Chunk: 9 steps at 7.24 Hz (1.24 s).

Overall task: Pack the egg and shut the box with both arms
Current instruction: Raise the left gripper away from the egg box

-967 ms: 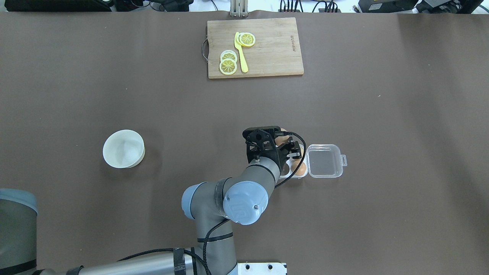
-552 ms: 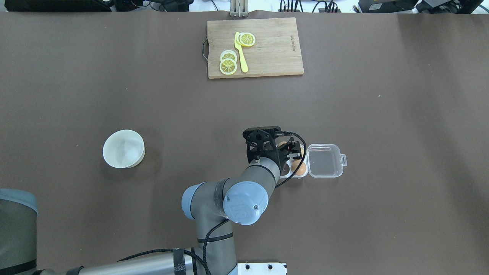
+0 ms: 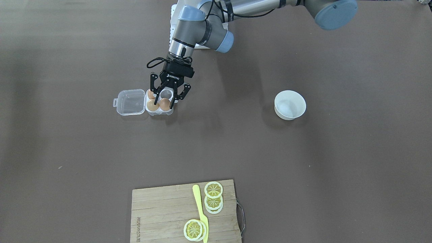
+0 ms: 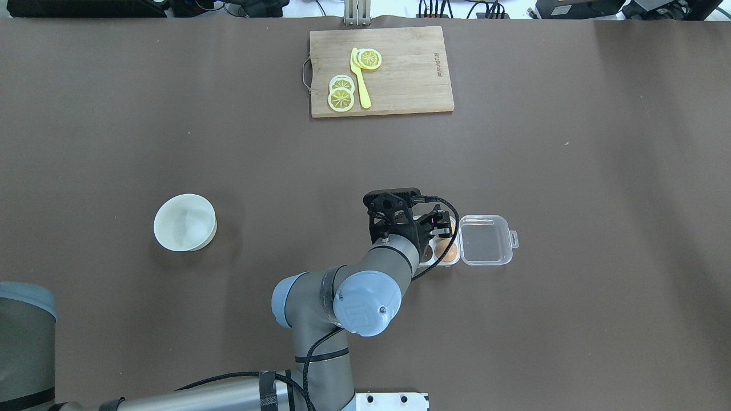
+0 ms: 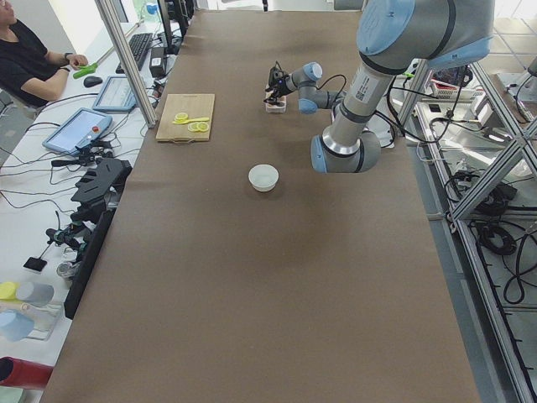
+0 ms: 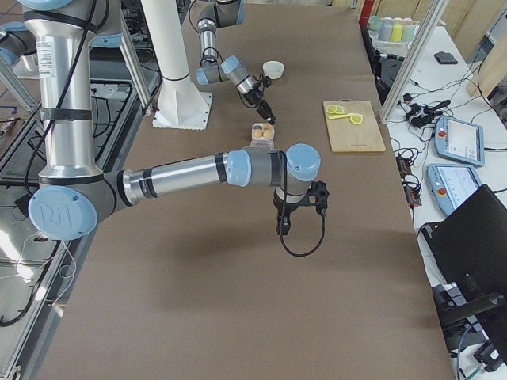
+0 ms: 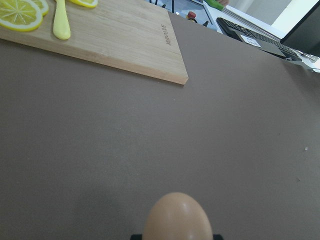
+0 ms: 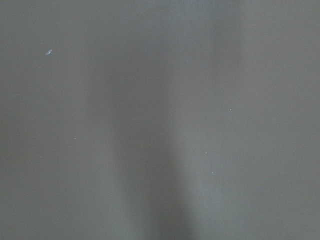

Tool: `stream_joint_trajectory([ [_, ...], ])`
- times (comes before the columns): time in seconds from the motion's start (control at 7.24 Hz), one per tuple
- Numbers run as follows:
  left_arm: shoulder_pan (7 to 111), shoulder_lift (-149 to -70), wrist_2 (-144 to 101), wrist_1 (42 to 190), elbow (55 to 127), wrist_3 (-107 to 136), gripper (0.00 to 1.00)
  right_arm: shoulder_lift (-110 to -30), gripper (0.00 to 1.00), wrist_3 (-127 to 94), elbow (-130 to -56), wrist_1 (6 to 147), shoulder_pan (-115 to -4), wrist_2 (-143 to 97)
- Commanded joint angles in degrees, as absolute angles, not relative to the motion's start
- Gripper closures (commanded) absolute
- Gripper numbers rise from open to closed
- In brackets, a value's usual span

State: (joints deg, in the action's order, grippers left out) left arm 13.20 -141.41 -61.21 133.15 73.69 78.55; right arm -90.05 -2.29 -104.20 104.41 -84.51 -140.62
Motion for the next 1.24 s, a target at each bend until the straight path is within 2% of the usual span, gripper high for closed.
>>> stream_joint_trajectory([
  [0.0, 15.9, -141.6, -65.5, 133.9, 76.4, 78.4, 0.4, -89.9, 0.0, -2.3, -104.2, 104.4, -84.5, -140.6],
  [0.14, 17.9, -141.6, -67.9, 133.5, 77.0, 78.3, 0.24, -89.8, 0.0, -2.3, -104.3, 104.3, -84.5, -140.7],
  [0.28, 19.4, -141.3, -67.9, 133.3, 77.0, 78.3, 0.03, -89.5, 0.0, -2.3, -104.3, 104.2, -84.5, -140.6],
  [0.83, 27.3, -139.5, -79.4, 123.0, 78.7, 78.3, 0.02, -84.5, 0.0, -2.5, -105.0, 104.3, -83.7, -142.5],
  [0.97, 27.3, -135.1, -82.1, 122.5, 82.0, 78.3, 0.07, -83.5, 0.0, -6.0, -104.7, 104.2, -82.4, -144.6],
  [1.1, 27.4, -132.3, -86.3, 122.4, 85.3, 78.5, 0.23, -82.3, 0.0, -9.3, -104.9, 104.1, -81.2, -144.8],
])
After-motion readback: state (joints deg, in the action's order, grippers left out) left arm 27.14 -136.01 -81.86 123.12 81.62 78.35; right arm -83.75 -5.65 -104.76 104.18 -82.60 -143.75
